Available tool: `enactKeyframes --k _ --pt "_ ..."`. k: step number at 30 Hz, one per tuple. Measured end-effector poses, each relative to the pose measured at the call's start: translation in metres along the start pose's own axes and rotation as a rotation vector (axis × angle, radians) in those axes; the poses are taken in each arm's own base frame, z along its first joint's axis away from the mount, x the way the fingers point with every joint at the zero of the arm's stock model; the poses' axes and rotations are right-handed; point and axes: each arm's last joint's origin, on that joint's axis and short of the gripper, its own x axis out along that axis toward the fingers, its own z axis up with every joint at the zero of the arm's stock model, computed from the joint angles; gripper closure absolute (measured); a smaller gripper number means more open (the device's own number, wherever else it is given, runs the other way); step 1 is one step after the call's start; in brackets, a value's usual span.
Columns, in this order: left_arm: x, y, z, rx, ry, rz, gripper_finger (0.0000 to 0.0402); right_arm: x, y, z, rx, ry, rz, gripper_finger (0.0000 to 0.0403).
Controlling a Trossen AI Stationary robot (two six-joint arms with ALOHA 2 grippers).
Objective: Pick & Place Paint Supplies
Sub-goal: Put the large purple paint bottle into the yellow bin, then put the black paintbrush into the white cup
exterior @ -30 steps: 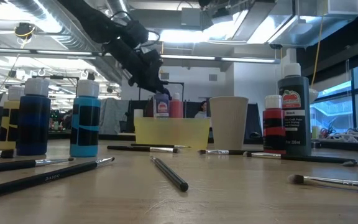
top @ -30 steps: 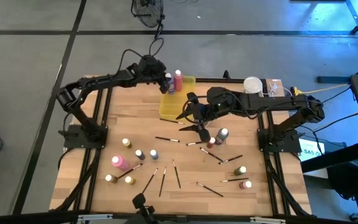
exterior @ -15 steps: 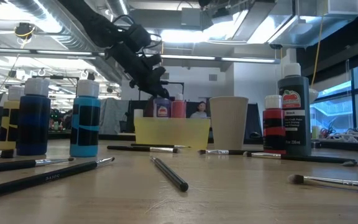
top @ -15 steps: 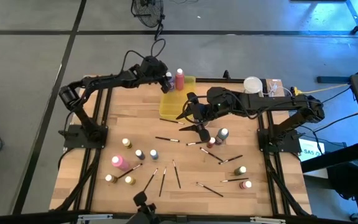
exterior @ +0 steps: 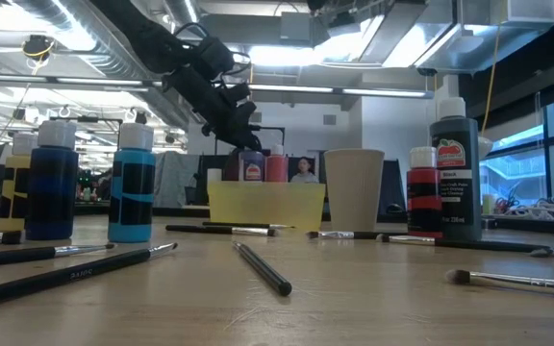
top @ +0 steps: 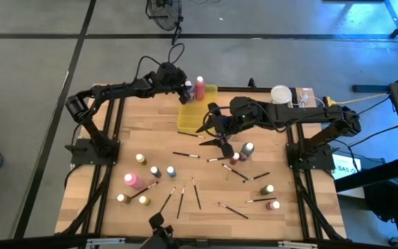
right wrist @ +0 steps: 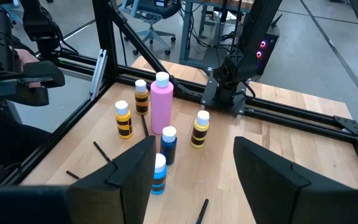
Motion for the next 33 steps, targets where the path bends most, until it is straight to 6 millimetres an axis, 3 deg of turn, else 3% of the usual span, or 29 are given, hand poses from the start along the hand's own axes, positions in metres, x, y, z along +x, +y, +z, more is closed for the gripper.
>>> enactKeyframes --k 9,22,27,33 --pt "0.0 0.0 0.001 0.015 -0.003 0.002 0.024 0.0 0.0 -0.001 0.003 0.011 0.002 0.0183" --pt "-0.006 0.001 0.005 0.051 -0.031 0.007 0.0232 0.0 0.0 -0.002 0.004 0.017 0.003 0.0183" --pt "-0.034 -0.001 0.022 0.047 -0.099 0.006 0.0231 0.0 0.0 -0.002 0.011 0.027 0.004 0.0183" --pt "-0.09 -0.016 0.033 0.075 -0.101 -0.054 0.0231 0.0 0.001 -0.004 0.017 0.047 0.008 0.0183"
